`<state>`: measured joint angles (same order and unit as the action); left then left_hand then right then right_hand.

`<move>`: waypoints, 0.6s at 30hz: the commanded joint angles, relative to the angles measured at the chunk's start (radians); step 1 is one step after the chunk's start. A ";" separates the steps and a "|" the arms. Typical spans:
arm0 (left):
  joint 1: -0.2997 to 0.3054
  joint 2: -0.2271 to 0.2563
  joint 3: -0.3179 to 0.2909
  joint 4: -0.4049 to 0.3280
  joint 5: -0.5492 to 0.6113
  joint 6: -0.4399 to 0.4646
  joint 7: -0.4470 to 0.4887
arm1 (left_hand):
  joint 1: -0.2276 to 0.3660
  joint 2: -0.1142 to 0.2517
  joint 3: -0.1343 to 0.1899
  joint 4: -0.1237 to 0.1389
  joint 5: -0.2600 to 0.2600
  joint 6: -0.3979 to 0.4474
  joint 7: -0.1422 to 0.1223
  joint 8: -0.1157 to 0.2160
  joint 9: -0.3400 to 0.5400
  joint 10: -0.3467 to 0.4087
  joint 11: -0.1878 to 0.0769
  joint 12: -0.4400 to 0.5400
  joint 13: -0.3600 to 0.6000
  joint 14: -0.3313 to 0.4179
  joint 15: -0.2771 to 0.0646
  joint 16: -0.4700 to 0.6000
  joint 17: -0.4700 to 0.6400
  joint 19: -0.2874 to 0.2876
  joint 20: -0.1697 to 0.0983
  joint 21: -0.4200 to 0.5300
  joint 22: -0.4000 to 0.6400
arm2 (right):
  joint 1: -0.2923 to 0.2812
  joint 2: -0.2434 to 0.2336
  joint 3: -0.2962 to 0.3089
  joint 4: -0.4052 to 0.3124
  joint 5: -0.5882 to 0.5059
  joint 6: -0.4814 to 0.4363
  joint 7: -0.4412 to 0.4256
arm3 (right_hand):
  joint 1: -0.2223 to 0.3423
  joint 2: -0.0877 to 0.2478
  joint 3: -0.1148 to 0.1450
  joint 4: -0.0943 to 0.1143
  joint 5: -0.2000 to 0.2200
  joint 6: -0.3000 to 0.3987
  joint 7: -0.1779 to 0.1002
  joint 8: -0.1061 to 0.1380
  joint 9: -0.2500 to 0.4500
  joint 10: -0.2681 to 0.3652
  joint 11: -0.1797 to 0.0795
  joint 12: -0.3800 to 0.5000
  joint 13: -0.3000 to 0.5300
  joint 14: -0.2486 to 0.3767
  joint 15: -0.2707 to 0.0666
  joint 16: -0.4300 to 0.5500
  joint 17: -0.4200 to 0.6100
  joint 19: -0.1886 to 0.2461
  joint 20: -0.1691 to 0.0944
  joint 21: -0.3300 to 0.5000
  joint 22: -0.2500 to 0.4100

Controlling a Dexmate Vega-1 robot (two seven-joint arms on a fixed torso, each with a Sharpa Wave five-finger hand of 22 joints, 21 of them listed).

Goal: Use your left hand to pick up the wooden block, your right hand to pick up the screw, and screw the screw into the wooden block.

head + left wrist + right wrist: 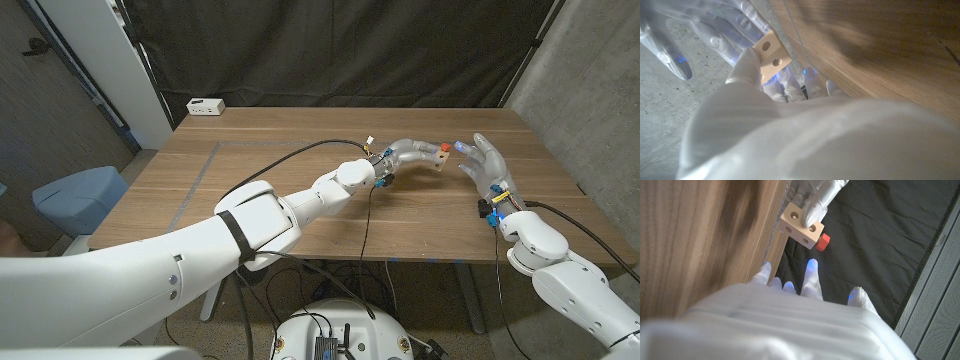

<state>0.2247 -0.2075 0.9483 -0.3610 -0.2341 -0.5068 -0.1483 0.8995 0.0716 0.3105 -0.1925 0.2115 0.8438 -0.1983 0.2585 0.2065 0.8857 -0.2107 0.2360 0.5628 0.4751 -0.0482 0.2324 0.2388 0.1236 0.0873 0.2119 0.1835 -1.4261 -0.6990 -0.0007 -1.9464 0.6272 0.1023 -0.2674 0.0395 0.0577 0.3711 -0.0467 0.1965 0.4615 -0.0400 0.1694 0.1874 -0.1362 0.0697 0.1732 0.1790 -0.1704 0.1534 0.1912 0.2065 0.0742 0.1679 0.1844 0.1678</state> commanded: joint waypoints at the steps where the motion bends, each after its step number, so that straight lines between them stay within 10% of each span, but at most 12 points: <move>1: -0.002 0.000 0.004 -0.001 0.004 -0.004 0.005 | -0.018 0.033 0.040 0.039 0.005 0.077 0.026 0.014 0.004 0.010 -0.004 0.015 0.005 0.002 -0.096 0.002 0.005 0.004 -0.001 0.000 0.003 | 0.018 -0.025 -0.011 0.018 0.028 0.003 0.050 | -0.020 0.001 -0.009 0.009 0.006 -0.031 0.000 -0.001 0.002 -0.031 0.003 0.000 0.004 -0.067 0.010 -0.003 0.004 -0.017 0.005 -0.006 0.003; 18: 0.009 0.005 -0.001 -0.002 0.005 -0.039 -0.003 | -0.018 0.034 0.040 0.041 0.005 0.077 0.028 0.014 0.004 0.009 -0.004 0.015 0.005 0.002 -0.094 0.002 0.005 0.003 -0.001 0.000 0.003 | 0.034 -0.032 -0.030 0.029 0.032 0.023 0.066 | -0.028 -0.001 -0.018 0.021 0.009 -0.014 -0.020 0.016 0.001 -0.043 0.001 0.006 0.004 -0.077 0.011 0.001 0.006 -0.031 0.008 -0.003 0.004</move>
<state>0.2248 -0.2057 0.9514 -0.3624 -0.2302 -0.5260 -0.1461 0.8995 0.0716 0.3105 -0.1925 0.2110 0.8438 -0.1983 0.2586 0.2072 0.8852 -0.2112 0.2360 0.5628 0.4750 -0.0482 0.2324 0.2388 0.1235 0.0873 0.2119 0.1834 -1.4012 -0.7245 -0.0203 -1.9240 0.6537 0.1163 -0.2136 0.0225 0.0542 0.3559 -0.0315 0.1965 0.4376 -0.0540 0.1778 0.1858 -0.1649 0.0768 0.1732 0.1790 -0.1717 0.1628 0.1912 0.2119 0.0549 0.1731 0.1844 0.1702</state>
